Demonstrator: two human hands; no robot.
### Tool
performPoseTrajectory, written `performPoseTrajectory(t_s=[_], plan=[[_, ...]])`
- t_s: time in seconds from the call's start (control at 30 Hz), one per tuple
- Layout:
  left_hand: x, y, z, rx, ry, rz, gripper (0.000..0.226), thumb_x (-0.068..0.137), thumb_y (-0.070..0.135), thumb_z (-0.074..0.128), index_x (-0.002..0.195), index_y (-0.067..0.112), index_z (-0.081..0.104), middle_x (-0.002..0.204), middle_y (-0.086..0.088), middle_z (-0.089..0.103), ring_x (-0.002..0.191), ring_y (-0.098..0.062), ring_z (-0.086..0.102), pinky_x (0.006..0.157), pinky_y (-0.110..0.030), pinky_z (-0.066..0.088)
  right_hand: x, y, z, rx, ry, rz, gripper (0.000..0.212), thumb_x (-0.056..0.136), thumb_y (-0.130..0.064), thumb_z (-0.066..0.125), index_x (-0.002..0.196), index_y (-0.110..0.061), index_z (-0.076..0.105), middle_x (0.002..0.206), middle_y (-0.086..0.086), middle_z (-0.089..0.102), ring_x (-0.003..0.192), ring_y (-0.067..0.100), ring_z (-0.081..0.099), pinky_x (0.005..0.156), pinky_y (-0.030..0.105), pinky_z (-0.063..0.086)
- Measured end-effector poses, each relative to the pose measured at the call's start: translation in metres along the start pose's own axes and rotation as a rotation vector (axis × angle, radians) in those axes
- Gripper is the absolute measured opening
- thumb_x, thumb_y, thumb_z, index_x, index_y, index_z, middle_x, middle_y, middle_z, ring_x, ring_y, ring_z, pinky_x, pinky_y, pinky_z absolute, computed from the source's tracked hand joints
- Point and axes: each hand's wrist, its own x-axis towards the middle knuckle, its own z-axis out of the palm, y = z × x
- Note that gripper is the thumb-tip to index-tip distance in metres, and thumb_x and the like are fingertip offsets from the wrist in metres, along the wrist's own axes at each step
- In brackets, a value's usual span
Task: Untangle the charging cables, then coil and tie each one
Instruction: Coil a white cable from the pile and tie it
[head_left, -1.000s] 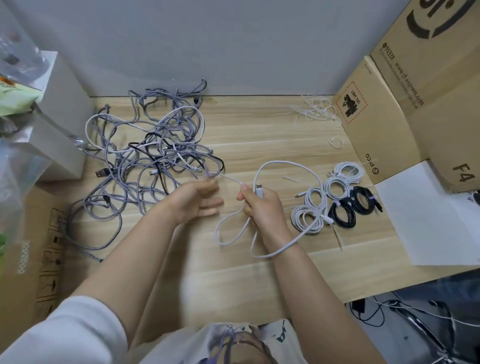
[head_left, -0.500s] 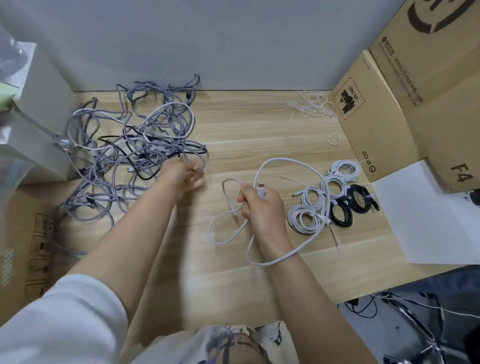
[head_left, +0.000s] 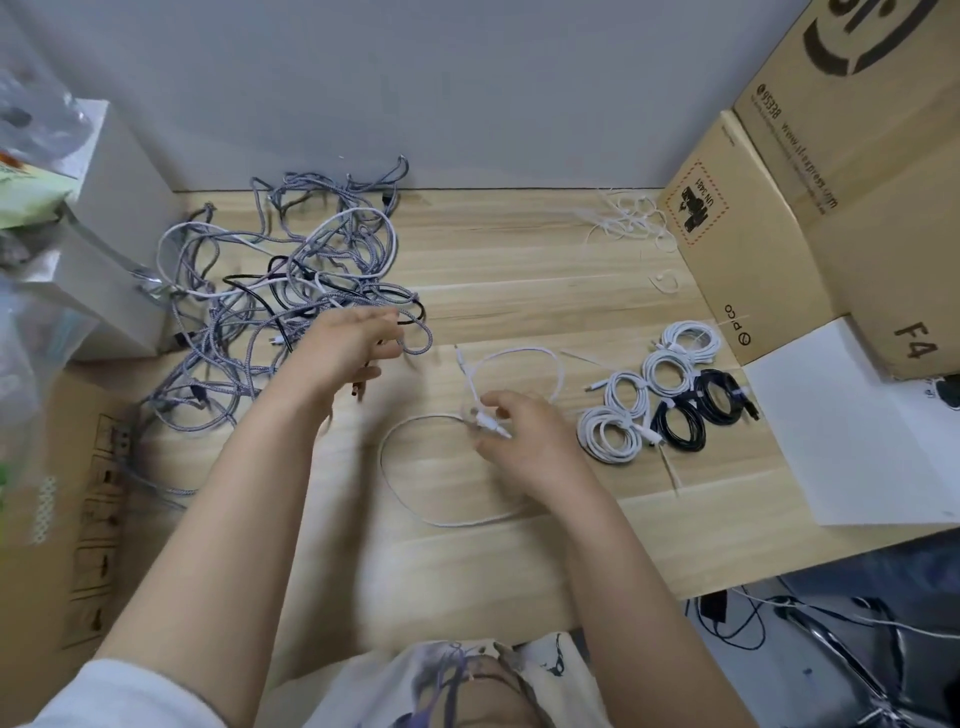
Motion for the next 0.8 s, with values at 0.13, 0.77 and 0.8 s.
performPoseTrajectory(t_s=[0.13, 0.77, 0.8], plan=[[-0.028, 0.013, 0.012, 0.024, -0.06, 0.157, 0.016, 0.093, 0.015, 0.055, 0.103, 0.023, 0.064, 0.096, 0.003, 0.069, 0.086, -0.009, 0.064, 0.08, -0.025, 0.043, -0.014, -0.004, -0.018, 0.218, 0.026, -0.113, 0.02, 0.092, -0.011, 0.054, 0.107, -0.009, 0.067, 0.099, 0.008, 0.057, 0.081, 0.015, 0.049, 0.062, 0.02, 0.033], [-0.081, 0.009, 0.065, 0.845, -0.455, 0.601, 0.041, 0.092, 0.058, 0.019, 0.111, 0.04, 0.051, 0.067, 0.01, 0.063, 0.068, -0.006, 0.057, 0.073, -0.033, 0.047, -0.054, -0.021, -0.056, 0.196, 0.023, -0.107, 0.043, 0.071, -0.001, 0.06, 0.036, -0.026, 0.057, 0.038, -0.008, 0.052, 0.035, -0.001, 0.047, 0.04, 0.012, 0.032], [-0.081, 0.01, 0.063, 0.862, -0.432, 0.605, 0.045, 0.09, 0.063, 0.019, 0.109, 0.04, 0.053, 0.07, 0.011, 0.063, 0.073, -0.009, 0.058, 0.075, -0.033, 0.046, -0.055, -0.021, -0.057, 0.197, 0.029, -0.126, 0.037, 0.073, -0.006, 0.062, 0.04, -0.024, 0.06, 0.04, -0.006, 0.052, 0.036, 0.0, 0.047, 0.042, 0.015, 0.034]])
